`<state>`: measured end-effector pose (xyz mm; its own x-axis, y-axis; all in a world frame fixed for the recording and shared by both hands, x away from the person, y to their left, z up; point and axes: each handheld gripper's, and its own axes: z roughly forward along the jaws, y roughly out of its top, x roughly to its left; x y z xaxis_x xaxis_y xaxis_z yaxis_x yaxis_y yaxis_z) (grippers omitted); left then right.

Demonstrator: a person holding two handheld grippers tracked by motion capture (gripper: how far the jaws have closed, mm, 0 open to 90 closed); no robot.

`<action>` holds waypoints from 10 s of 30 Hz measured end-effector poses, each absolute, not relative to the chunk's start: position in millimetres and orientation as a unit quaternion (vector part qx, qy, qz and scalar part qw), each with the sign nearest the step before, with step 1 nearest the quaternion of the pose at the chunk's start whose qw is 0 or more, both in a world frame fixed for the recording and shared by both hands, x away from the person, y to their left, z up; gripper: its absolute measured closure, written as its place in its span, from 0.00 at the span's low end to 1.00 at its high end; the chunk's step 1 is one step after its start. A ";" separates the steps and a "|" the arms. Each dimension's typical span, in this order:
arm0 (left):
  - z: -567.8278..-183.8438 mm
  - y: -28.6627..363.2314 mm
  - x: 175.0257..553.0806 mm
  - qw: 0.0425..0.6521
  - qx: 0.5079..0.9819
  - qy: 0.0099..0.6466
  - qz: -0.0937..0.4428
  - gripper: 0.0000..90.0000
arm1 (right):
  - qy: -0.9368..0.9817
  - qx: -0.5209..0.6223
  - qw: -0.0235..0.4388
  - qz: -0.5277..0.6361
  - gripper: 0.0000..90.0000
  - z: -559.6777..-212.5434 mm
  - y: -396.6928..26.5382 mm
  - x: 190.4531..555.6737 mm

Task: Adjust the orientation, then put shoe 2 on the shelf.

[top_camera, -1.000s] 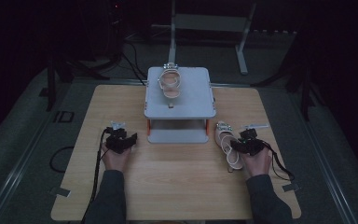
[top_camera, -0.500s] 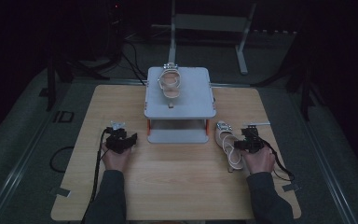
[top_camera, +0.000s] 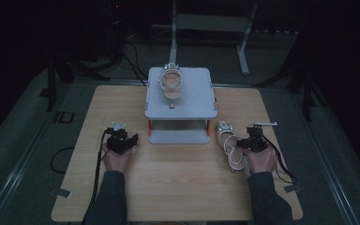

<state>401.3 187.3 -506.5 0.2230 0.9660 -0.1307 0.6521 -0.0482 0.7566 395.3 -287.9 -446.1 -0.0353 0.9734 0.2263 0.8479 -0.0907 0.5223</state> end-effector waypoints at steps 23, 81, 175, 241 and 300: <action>-506.4 186.9 401.3 0.364 0.693 0.584 0.215 0.53 | 0.622 0.700 0.118 0.331 0.93 -407.6 -301.0 418.4; -506.4 185.2 400.9 0.362 0.695 0.581 0.219 0.53 | 0.588 0.702 0.098 0.389 0.92 -328.1 -286.7 472.2; -506.2 184.4 400.1 0.362 0.699 0.578 0.215 0.52 | 0.642 0.675 0.090 0.353 0.92 -263.7 -150.0 533.2; -506.1 184.2 399.9 0.362 0.701 0.576 0.215 0.52 | 0.688 0.654 0.045 0.311 0.91 -282.3 -149.8 560.3; -506.5 183.1 400.1 0.362 0.700 0.575 0.218 0.51 | 0.718 0.581 0.164 0.345 0.68 -305.2 -227.7 495.5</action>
<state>400.1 183.1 -506.5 0.2431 0.9637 -0.1104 0.6474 -0.0764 0.7583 495.5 -227.7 -305.2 -0.2710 0.9483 0.1653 0.7214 0.0864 0.6871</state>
